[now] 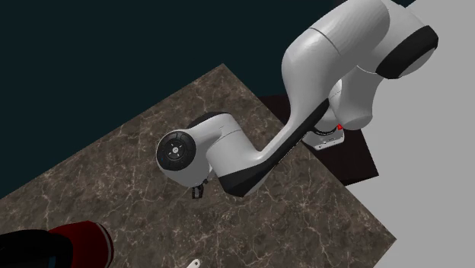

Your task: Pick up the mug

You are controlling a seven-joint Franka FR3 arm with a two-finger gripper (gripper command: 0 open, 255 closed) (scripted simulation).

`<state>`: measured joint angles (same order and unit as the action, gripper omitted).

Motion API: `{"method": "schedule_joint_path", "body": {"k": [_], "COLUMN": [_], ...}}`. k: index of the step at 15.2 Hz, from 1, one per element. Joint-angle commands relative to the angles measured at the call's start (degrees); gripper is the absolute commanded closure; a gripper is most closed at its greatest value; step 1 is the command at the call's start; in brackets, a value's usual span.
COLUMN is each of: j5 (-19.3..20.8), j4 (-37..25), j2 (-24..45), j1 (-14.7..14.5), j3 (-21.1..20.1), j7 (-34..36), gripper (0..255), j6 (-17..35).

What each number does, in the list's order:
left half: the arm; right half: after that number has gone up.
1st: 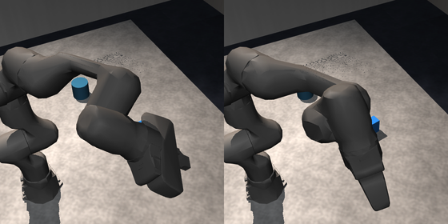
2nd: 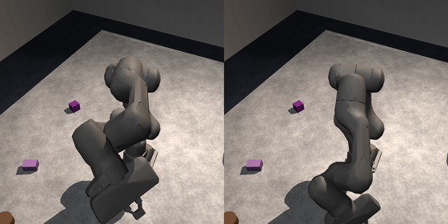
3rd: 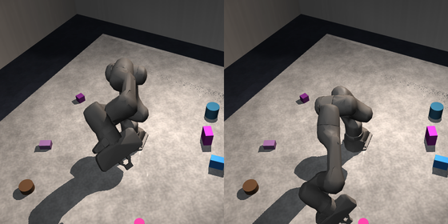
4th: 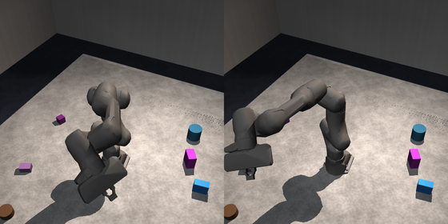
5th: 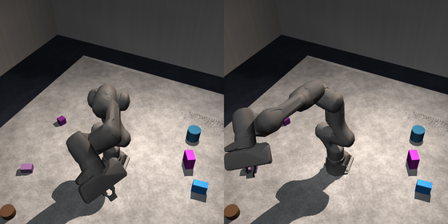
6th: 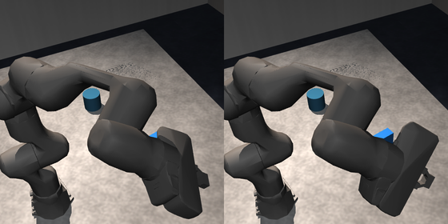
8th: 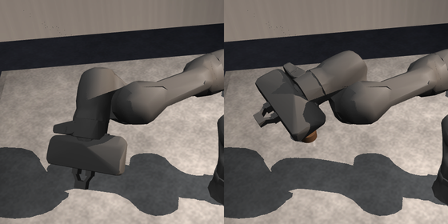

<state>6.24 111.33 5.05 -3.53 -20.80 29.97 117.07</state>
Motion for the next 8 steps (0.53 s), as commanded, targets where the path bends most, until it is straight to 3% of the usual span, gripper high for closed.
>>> {"method": "schedule_joint_path", "body": {"k": [1,8], "j5": [0.0,-0.2], "j4": [0.0,-1.1], "j2": [0.0,-0.4], "j1": [0.0,0.0], "j3": [0.0,0.0], "j7": [0.0,-0.2], "gripper": [255,255], "j6": [0.0,-1.5]}}
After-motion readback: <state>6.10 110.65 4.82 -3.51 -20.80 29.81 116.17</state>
